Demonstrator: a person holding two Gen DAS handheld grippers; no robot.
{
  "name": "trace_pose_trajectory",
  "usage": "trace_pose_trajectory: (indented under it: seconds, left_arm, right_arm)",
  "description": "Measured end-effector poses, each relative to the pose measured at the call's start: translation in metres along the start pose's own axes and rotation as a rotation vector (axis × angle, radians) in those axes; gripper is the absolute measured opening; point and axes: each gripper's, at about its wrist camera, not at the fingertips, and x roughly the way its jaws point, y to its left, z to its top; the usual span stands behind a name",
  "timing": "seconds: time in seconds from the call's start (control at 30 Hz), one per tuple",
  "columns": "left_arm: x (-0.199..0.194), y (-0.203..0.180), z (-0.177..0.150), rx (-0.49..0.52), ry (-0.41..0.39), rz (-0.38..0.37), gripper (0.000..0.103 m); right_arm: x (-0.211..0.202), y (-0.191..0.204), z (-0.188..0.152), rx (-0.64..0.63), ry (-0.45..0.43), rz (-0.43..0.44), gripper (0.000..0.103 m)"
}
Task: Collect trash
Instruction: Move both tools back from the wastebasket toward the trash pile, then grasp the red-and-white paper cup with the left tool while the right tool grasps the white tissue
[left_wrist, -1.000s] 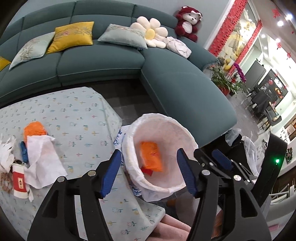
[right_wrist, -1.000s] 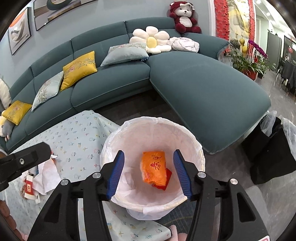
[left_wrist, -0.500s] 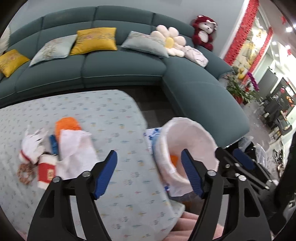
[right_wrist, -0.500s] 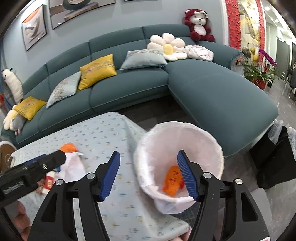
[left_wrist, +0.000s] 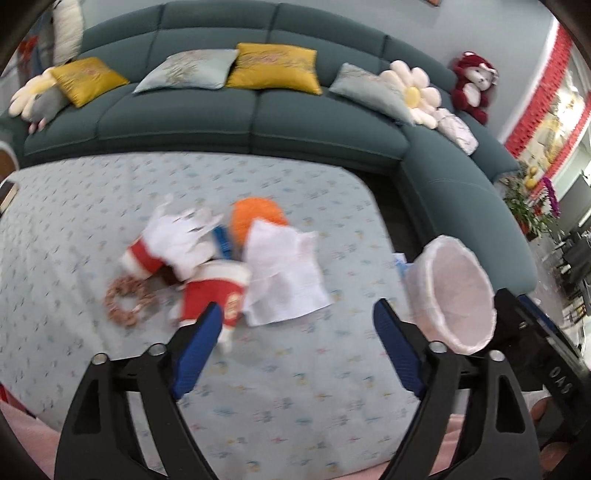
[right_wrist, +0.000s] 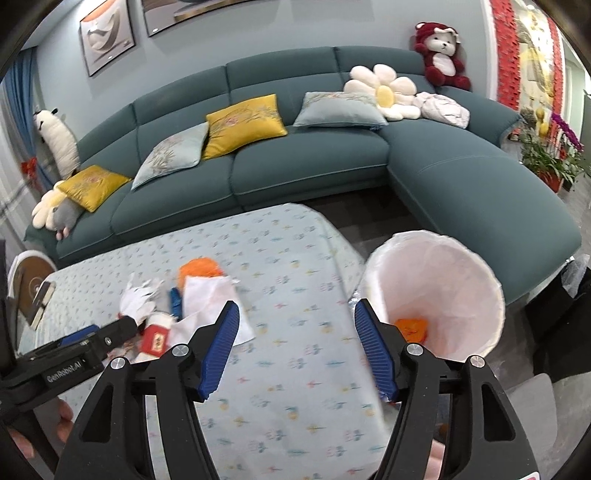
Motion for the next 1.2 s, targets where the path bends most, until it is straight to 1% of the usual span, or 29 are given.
trace_pose_trajectory:
  seconds: [0.07,0.13,0.27,0.37,0.53,0.67,0.77,0.83,0.87,0.93,0.97,1.0,1.03,1.13,1.2]
  left_arm:
    - [0.001,0.014,-0.004,-0.012,0.008,0.016,0.083]
    - [0.004,0.029,-0.009,-0.026,0.022,0.033,0.086]
    - [0.019,0.052,-0.018,-0.042,0.059,0.064,0.086]
    - [0.03,0.06,-0.023,-0.04,0.078,0.073,0.086]
    - [0.054,0.066,-0.028,-0.038,0.12,0.062,0.086]
    - [0.073,0.057,-0.028,0.012,0.13,0.077,0.085]
    - [0.085,0.053,-0.026,0.044,0.129,0.092,0.08]
    - [0.095,0.053,-0.025,0.055,0.135,0.104,0.071]
    - [0.099,0.053,-0.025,0.057,0.141,0.11,0.07]
    - [0.107,0.055,-0.024,0.051,0.155,0.105,0.061]
    - [0.109,0.056,-0.023,0.047,0.155,0.104,0.06]
    - [0.11,0.057,-0.023,0.046,0.151,0.109,0.056]
    - [0.11,0.058,-0.022,0.047,0.148,0.106,0.047]
    - [0.107,0.06,-0.021,0.046,0.141,0.078,0.033]
    - [0.102,0.061,-0.02,0.045,0.132,0.066,0.032]
  right_arm:
    - [0.002,0.013,-0.003,-0.011,0.005,0.008,0.063]
    - [0.005,0.025,-0.007,-0.019,0.013,0.015,0.063]
    - [0.013,0.041,-0.014,-0.025,0.037,0.029,0.063]
    - [0.02,0.053,-0.021,-0.038,0.056,0.032,0.063]
    - [0.038,0.067,-0.028,-0.051,0.091,0.031,0.063]
    - [0.048,0.068,-0.031,-0.044,0.107,0.027,0.063]
    - [0.054,0.069,-0.032,-0.048,0.118,0.023,0.063]
    - [0.059,0.069,-0.033,-0.05,0.127,0.017,0.063]
    - [0.06,0.068,-0.033,-0.049,0.132,0.016,0.063]
    - [0.065,0.067,-0.034,-0.049,0.142,0.014,0.063]
    - [0.067,0.067,-0.034,-0.05,0.145,0.013,0.063]
    - [0.069,0.067,-0.034,-0.051,0.149,0.012,0.063]
    - [0.072,0.067,-0.034,-0.051,0.155,0.013,0.063]
    - [0.078,0.069,-0.035,-0.045,0.169,0.022,0.063]
    - [0.083,0.071,-0.036,-0.039,0.177,0.026,0.063]
